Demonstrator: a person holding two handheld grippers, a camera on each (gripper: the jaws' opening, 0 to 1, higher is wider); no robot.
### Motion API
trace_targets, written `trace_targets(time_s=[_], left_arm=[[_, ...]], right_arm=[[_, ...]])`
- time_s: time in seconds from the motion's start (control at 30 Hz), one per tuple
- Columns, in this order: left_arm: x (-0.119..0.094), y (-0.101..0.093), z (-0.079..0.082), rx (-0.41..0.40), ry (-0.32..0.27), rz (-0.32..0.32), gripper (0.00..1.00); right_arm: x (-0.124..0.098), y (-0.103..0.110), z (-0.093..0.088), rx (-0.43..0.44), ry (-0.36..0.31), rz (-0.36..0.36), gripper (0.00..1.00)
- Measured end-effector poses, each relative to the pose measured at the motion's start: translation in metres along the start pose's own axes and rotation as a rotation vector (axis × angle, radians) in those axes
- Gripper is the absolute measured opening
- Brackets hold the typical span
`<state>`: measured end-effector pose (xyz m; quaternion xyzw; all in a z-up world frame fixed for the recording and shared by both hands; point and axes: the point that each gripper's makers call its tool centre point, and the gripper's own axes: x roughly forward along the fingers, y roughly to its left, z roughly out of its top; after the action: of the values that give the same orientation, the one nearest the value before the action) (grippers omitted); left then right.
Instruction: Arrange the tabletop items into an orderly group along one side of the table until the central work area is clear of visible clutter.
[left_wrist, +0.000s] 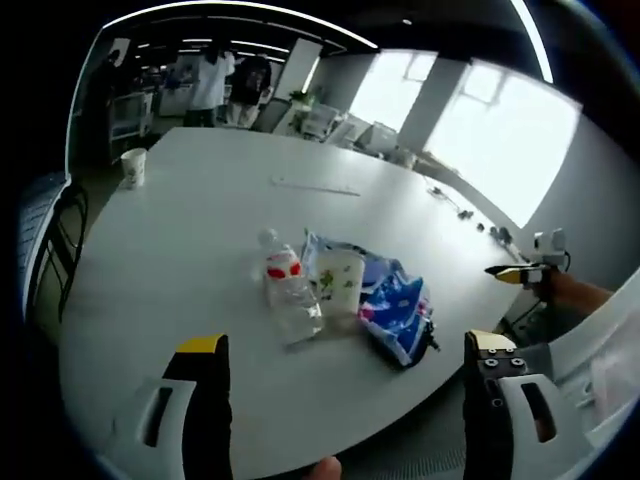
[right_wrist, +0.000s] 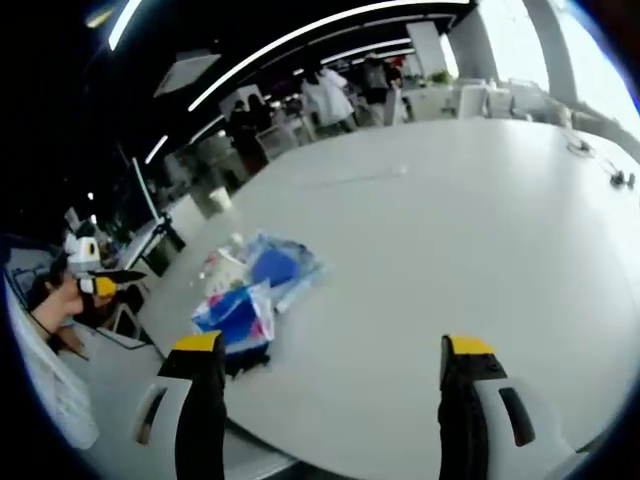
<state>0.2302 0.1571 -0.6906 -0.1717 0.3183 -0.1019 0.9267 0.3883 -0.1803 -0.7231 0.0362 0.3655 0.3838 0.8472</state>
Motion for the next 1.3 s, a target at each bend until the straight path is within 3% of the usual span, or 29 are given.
trace_targets(time_s=[0.37,1.3], left_arm=[[0.004,-0.008,0.003,0.006,-0.001,-0.002,0.94],[0.007,-0.013,-0.010,-0.019,0.007,0.008,0.94]], right_arm=[[-0.001,-0.003,0.003,0.006,-0.008,0.009,0.85],[0.004,-0.001,-0.002,-0.019,0.016,0.033,0.84]])
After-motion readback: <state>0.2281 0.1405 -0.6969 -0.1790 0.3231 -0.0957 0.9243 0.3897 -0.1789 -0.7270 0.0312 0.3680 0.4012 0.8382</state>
